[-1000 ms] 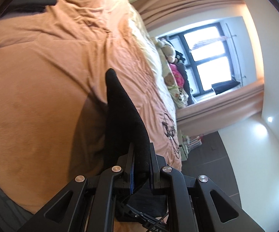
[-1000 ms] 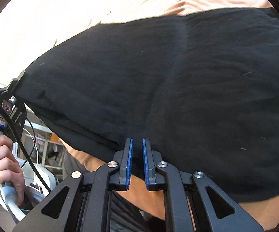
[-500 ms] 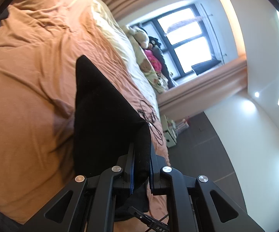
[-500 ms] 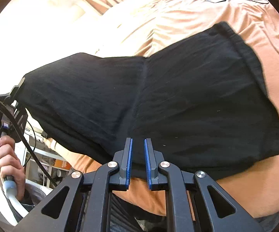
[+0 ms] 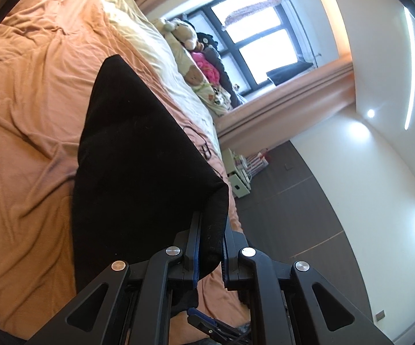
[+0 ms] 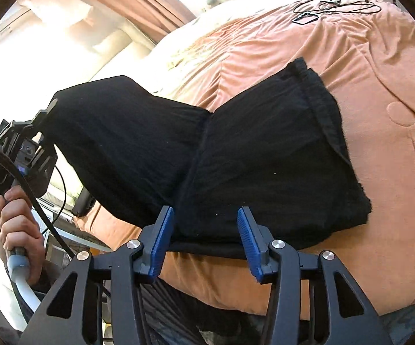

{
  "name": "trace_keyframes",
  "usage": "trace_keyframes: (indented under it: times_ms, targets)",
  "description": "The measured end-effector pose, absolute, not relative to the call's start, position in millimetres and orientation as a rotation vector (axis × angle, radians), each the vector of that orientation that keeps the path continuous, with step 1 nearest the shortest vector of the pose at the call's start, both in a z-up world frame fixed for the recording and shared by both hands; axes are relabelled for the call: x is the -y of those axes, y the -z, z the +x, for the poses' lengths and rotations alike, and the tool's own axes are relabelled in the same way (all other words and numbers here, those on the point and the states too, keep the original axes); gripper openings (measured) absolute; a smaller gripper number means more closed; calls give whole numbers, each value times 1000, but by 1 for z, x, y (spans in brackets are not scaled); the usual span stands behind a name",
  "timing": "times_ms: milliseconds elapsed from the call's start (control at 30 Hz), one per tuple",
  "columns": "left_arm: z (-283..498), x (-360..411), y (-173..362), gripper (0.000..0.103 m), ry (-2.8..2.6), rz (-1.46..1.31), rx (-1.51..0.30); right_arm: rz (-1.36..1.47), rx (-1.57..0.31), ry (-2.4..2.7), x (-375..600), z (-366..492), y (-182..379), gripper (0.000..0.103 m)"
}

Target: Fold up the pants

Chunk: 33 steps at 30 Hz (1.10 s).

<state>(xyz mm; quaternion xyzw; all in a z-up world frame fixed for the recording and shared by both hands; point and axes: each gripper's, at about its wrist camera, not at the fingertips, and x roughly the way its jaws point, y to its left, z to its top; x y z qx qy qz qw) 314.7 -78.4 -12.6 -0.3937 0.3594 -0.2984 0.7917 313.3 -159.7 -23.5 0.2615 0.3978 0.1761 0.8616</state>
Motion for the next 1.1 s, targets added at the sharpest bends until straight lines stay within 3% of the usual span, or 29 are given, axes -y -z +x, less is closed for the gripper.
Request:
trace_keyframes:
  times_ms: [67, 233, 1100]
  targets:
    - [315, 89, 11, 11, 659, -832, -783, 551, -825, -365, 164, 309, 26, 53]
    - [317, 117, 8, 11, 700, -801, -809, 596, -797, -334, 185, 291, 33, 60]
    - [309, 275, 95, 11, 760, -627, -1126, 774, -733, -201, 290, 207, 47, 60]
